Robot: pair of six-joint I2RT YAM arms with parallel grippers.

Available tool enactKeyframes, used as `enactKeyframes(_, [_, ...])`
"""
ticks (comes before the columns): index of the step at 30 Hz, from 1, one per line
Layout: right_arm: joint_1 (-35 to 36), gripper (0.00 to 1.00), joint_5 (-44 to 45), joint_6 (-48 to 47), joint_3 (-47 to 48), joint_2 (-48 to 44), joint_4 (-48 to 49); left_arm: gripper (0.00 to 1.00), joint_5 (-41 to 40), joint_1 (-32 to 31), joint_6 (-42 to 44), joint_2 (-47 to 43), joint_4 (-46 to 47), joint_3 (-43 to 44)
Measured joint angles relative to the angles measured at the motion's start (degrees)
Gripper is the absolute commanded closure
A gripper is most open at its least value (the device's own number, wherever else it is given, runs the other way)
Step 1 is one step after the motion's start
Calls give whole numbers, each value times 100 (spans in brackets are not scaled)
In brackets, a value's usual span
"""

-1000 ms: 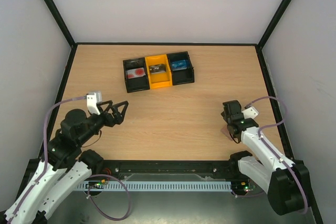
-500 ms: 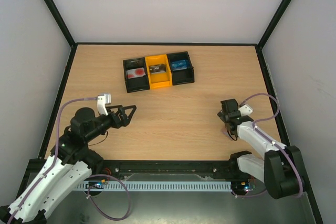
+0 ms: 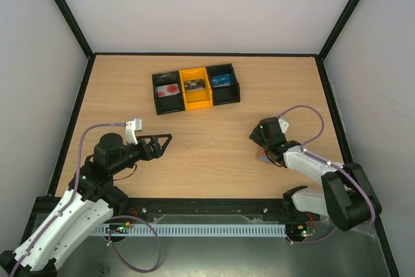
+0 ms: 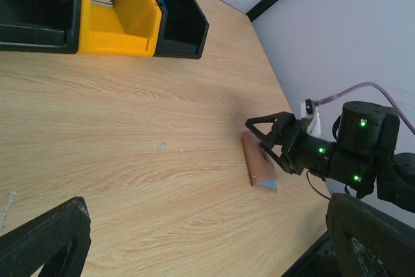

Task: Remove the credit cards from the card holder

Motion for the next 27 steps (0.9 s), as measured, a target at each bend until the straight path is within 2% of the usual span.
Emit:
enactKeyframes(5, [662, 18, -636, 332, 92, 142, 452, 0, 74, 0, -85, 48, 57, -42])
enactKeyframes(10, [1010, 18, -1110, 494, 127, 28, 361, 0, 162, 0, -103, 179, 114, -42])
enactKeyframes(19, [1054, 18, -533, 490, 188, -879, -1257, 3, 238, -4, -103, 404, 131, -42])
enactKeyframes(27, [1051, 21, -354, 490, 35, -638, -1464, 5, 219, -197, -111, 686, 146, -42])
